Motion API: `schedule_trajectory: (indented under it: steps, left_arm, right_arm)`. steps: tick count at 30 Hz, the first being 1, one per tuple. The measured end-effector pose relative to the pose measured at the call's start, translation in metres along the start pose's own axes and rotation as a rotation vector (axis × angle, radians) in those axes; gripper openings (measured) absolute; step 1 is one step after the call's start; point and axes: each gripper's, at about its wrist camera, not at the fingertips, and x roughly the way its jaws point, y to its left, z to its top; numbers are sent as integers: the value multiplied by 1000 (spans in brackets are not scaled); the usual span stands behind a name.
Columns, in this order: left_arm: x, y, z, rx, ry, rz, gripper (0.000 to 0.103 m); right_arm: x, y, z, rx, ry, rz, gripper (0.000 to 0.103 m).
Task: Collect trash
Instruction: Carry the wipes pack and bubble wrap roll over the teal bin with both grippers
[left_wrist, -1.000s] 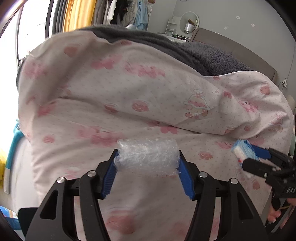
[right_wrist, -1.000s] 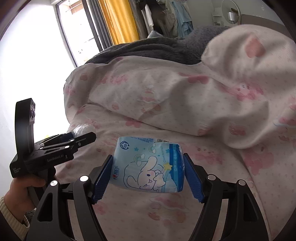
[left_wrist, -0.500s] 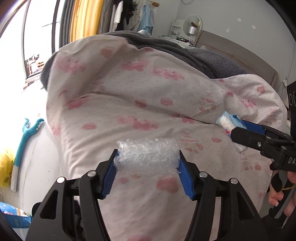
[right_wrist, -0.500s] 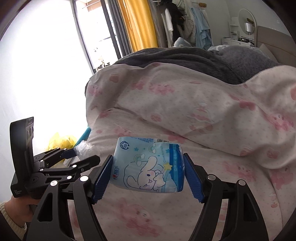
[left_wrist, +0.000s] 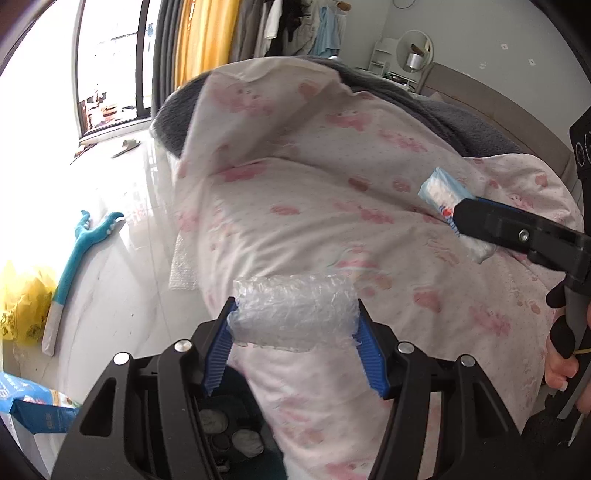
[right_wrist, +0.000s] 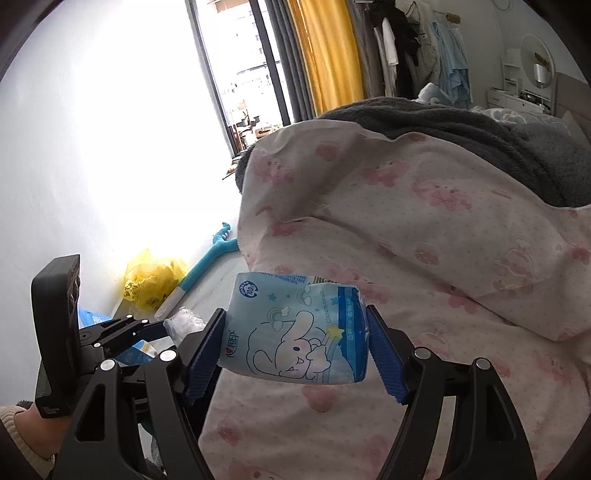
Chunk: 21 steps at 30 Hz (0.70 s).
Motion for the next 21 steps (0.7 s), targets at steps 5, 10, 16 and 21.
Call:
schedule_trajectory:
  steps: [5,10,16,21]
  left_arm:
    - [0,34,-16,-58,50,11,63]
    - [2,63,-35,-88,104,41,63]
    - [6,92,-54,-122,178,62,63]
    - [11,110,-70,-140,239,68,64]
  right_arm:
    - [17,35,3,-38,13,33,75]
    - [34,65,4,-79,33,60,75]
    - [53,96,0,-123,64,85,75]
    - [66,117,-2,-153,86,104,75]
